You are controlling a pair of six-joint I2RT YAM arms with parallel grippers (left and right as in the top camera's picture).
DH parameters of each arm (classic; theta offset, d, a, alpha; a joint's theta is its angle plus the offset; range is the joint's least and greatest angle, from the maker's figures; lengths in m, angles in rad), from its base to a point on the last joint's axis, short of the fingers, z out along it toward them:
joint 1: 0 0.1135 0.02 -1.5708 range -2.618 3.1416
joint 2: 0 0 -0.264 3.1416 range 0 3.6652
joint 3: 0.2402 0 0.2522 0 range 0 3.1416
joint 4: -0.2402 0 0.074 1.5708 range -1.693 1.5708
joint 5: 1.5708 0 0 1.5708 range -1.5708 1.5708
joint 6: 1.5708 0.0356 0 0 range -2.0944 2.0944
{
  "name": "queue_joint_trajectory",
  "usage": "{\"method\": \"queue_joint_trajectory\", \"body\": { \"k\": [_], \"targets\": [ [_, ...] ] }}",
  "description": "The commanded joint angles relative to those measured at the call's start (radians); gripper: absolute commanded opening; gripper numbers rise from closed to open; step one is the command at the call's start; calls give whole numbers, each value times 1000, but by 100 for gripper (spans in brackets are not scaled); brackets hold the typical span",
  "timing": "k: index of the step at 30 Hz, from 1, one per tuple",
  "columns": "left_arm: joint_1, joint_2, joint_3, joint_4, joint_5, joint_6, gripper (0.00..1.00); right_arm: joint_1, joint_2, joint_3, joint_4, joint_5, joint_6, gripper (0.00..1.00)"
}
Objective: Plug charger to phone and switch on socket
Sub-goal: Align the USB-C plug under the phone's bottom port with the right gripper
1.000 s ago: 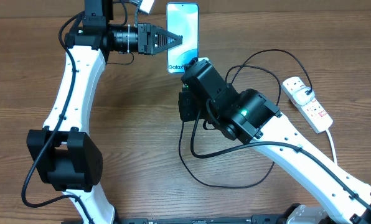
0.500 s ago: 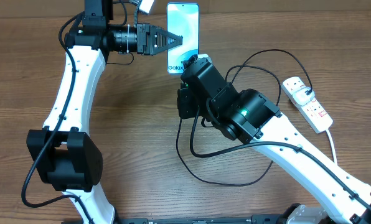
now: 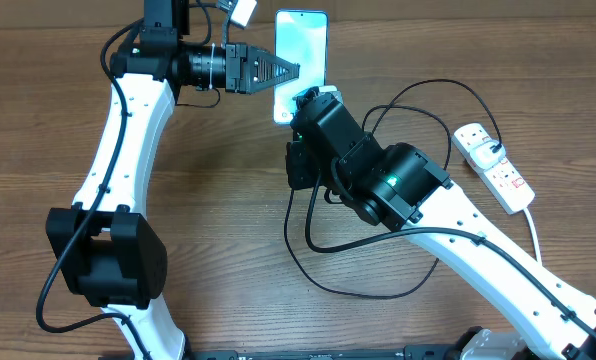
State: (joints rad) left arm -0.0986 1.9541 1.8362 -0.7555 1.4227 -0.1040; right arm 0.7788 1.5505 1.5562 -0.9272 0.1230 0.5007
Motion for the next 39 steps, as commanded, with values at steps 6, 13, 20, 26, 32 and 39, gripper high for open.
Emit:
{"method": "queue_joint_trajectory", "body": {
  "k": [6, 13, 20, 26, 32, 39],
  "targets": [
    [-2, -21, 25, 3, 63, 31, 4, -23, -11, 23, -5, 26, -5, 4],
    [-2, -21, 25, 3, 64, 30, 4, -23, -11, 23, -4, 10, -5, 4],
    [-2, -21, 25, 3, 64, 30, 4, -23, -11, 23, -4, -5, -5, 4],
    [-2, -21, 25, 2, 64, 29, 4, -23, -9, 23, -4, -12, -5, 4],
    [-2, -21, 25, 2, 64, 29, 4, -23, -9, 23, -4, -12, -5, 4],
    [-2, -21, 25, 1, 64, 30, 4, -23, -6, 23, 0, -16, -5, 4]
  ]
}}
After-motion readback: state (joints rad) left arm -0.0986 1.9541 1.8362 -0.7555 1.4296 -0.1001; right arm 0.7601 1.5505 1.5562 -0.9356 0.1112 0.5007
